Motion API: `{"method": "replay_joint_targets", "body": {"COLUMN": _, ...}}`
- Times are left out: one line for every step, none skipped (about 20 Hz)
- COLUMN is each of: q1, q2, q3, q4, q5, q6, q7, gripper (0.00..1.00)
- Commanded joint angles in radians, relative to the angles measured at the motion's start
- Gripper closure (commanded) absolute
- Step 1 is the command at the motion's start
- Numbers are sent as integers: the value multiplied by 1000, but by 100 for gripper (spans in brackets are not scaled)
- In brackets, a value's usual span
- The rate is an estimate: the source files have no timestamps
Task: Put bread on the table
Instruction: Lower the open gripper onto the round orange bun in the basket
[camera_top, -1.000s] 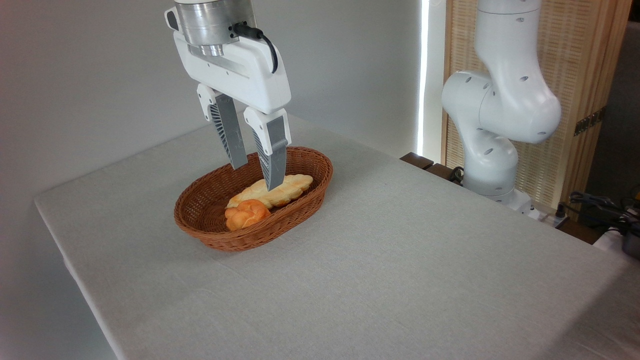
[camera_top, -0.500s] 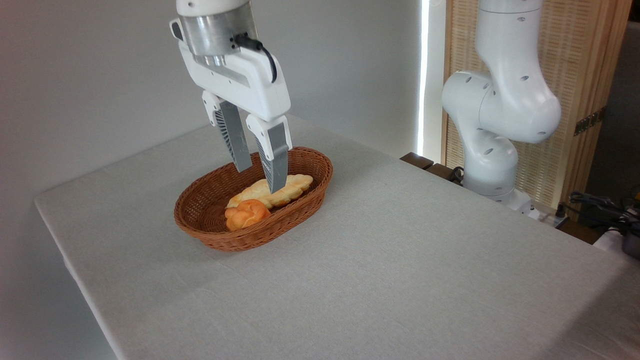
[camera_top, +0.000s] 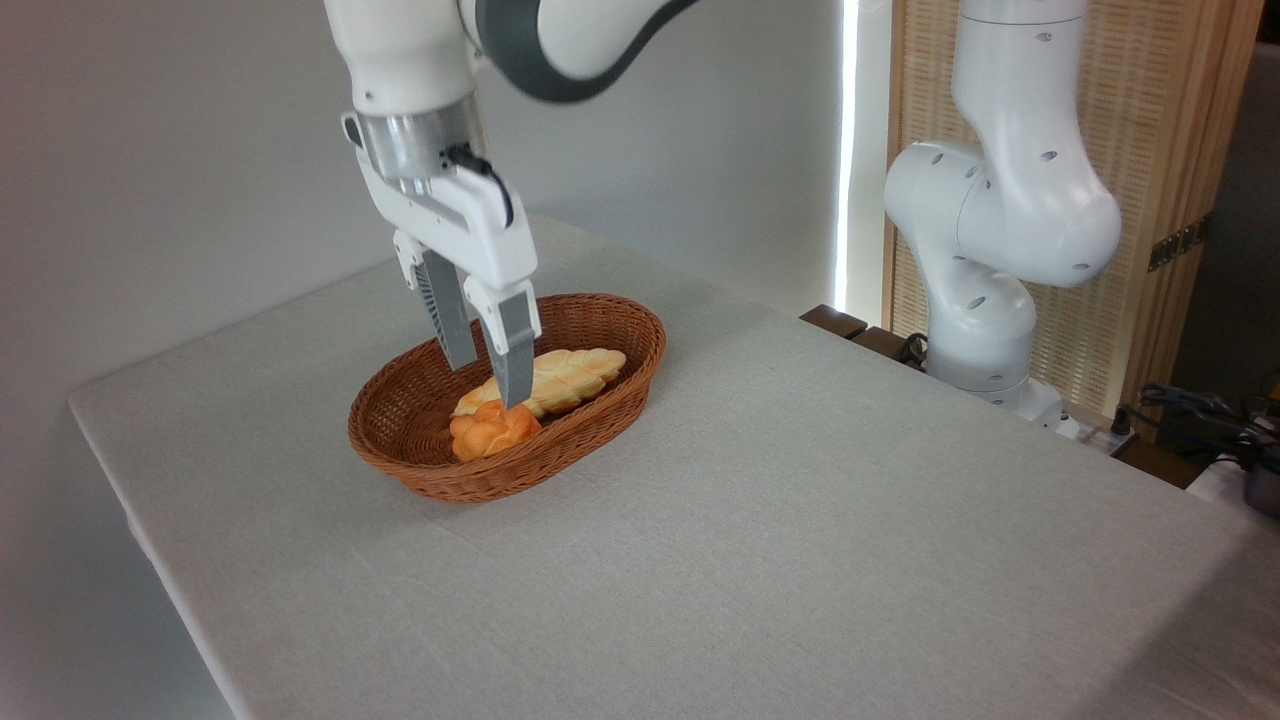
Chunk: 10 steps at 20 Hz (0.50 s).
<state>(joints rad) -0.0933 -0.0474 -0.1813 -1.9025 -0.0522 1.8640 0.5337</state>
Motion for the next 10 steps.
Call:
{"method": "replay_joint_targets", "body": {"q1": -37, "q2": 4, "q3": 0, "q4": -66, "q5": -8, "q6": 93, "q7": -6, "gripper": 0}}
{"method": "replay_joint_targets", "body": {"q1": -39, "q2": 11, "q3": 0, "q4": -66, "q5": -8, "q6": 98, "q7": -6, "gripper": 0}}
{"method": "replay_joint_targets", "body": {"q1": -45, "q2": 21, "q3": -1, "q4": -66, "q5": -3, "q6": 99, "q7": -6, "gripper": 0}}
{"method": "replay_joint_targets", "body": {"q1": -46, "q2": 24, "q3": 0, "q4": -66, "q5": 0, "q6": 101, "q7": -6, "gripper": 0}}
{"method": "replay_joint_targets", "body": {"q1": -52, "q2": 30, "q3": 0, "q4": -66, "q5": 2, "q6": 110, "q7": -6, "gripper": 0}}
{"method": "replay_joint_targets", "body": {"q1": -52, "q2": 34, "q3": -1, "q4": -66, "q5": 2, "q6": 116, "q7": -6, "gripper": 0}}
{"method": "replay_joint_targets", "body": {"q1": -54, "q2": 44, "q3": -1, "q4": -66, "q5": 2, "q6": 129, "q7": -6, "gripper": 0}}
{"method": "replay_joint_targets", "body": {"q1": -60, "q2": 50, "q3": -1, "q4": -66, "q5": 2, "q6": 129, "q7": -6, "gripper": 0}}
{"method": "replay_joint_targets", "body": {"q1": -66, "q2": 63, "q3": -1, "q4": -66, "q5": 3, "q6": 132, "q7": -6, "gripper": 0}}
{"method": "replay_joint_targets", "body": {"q1": -66, "q2": 66, "q3": -1, "q4": -66, "q5": 5, "q6": 135, "q7": -6, "gripper": 0}}
